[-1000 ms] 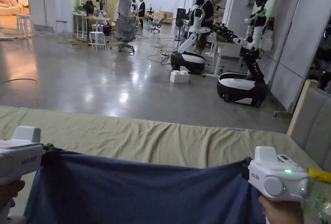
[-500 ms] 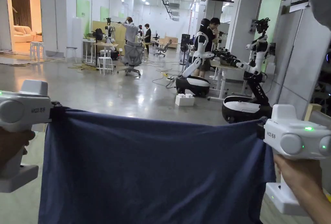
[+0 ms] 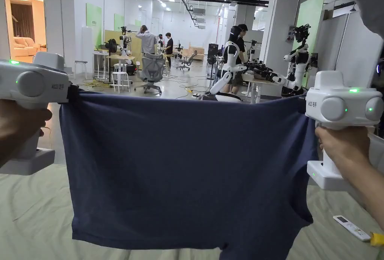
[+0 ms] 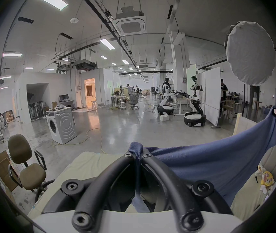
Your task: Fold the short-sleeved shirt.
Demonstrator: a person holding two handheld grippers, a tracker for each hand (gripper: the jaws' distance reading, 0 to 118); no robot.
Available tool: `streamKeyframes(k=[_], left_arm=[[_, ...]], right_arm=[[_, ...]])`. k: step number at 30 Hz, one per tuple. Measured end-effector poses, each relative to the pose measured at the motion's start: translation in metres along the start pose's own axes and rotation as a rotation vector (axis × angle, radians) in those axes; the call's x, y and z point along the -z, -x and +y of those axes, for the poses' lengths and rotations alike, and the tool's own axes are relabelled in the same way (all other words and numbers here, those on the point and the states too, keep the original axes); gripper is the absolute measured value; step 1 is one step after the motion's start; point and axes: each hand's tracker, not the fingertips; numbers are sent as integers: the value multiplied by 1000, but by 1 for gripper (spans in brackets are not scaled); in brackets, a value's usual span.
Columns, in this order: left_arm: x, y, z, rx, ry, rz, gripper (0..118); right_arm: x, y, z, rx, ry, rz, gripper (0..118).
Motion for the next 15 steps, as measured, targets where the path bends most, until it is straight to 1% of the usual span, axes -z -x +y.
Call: streamKeyframes(k=[2,5,7,10,15], left_arm=[[6,-2,7,2,3,17,4],[17,-3,13,-13,12,24,4],[21,-6,12,-9,12,32,4],[28,-11,3,6,13,45,4],[35,-12,-20,18,40,36,4]], right_arm=[[4,-1,7,19,-8,-5,5],[16,0,13,-12,-13,-14,5],[20,0,13,-8,-13,-13,5],[24,1,2,-3,5,-7,5],[26,5,-38,-9,40,3,5]])
